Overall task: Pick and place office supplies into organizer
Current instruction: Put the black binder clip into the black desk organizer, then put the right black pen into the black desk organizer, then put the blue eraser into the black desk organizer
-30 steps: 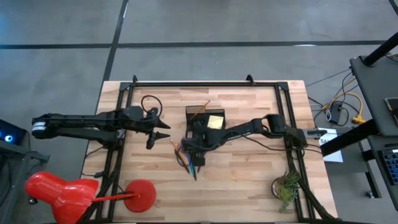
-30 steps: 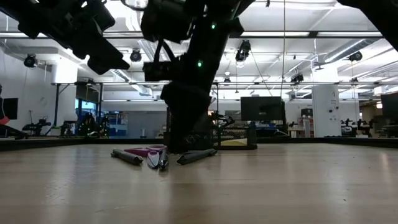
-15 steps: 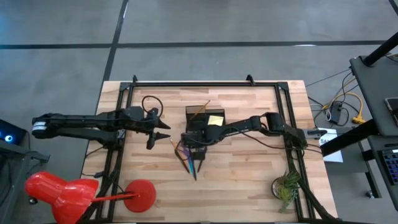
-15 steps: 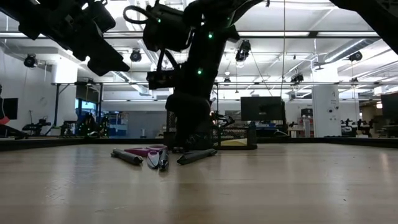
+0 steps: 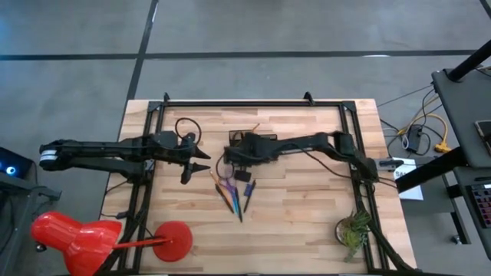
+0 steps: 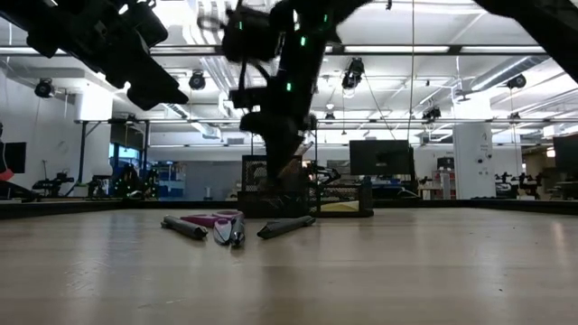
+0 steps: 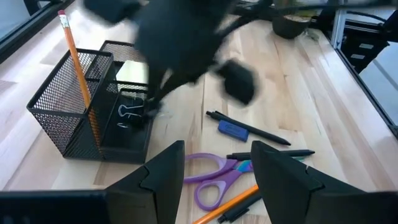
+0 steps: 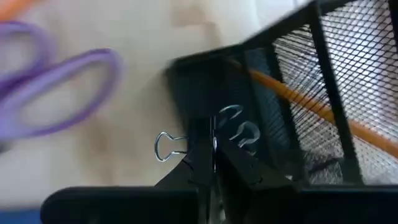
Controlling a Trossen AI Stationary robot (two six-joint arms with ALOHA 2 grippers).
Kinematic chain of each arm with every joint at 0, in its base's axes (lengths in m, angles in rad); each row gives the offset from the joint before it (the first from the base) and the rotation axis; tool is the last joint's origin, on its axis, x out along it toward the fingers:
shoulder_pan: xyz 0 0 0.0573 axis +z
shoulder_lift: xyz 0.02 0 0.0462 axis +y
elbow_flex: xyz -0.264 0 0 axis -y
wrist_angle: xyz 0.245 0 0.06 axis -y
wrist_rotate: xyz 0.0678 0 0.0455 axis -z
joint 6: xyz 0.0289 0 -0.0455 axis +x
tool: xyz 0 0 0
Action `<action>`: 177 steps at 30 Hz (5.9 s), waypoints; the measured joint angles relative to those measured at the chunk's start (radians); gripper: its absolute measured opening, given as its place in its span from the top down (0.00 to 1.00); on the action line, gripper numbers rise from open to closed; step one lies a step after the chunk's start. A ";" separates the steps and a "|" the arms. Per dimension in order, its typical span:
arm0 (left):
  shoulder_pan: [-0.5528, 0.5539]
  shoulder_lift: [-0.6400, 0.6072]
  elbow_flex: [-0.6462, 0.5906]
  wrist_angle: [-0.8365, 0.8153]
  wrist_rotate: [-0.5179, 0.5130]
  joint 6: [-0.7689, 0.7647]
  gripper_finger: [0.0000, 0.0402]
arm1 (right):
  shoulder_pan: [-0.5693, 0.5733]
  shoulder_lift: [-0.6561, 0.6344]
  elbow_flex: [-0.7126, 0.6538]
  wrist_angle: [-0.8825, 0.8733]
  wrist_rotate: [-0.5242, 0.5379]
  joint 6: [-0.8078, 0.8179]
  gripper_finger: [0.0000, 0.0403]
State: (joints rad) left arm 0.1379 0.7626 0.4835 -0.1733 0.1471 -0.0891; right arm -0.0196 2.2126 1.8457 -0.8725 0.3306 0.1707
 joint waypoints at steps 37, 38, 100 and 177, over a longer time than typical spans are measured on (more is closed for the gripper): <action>0.000 0.063 -0.001 -0.001 -0.030 -0.006 0.58 | 0.177 -0.069 -0.157 0.019 -0.301 -0.536 0.55; 0.000 0.067 0.000 0.006 -0.030 -0.005 0.58 | 0.179 -0.062 -0.157 0.021 -0.319 -0.552 0.54; 0.000 0.078 0.009 0.046 -0.045 -0.002 0.58 | 0.059 -0.043 -0.054 -0.008 -0.333 -0.387 0.97; 0.000 0.019 0.027 -0.188 0.040 0.014 0.58 | 0.030 0.090 0.363 -0.325 0.516 -0.520 0.69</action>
State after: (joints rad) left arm 0.1375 0.7812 0.5110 -0.3611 0.1867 -0.0747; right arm 0.0108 2.3026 2.2084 -1.1973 0.8464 -0.3495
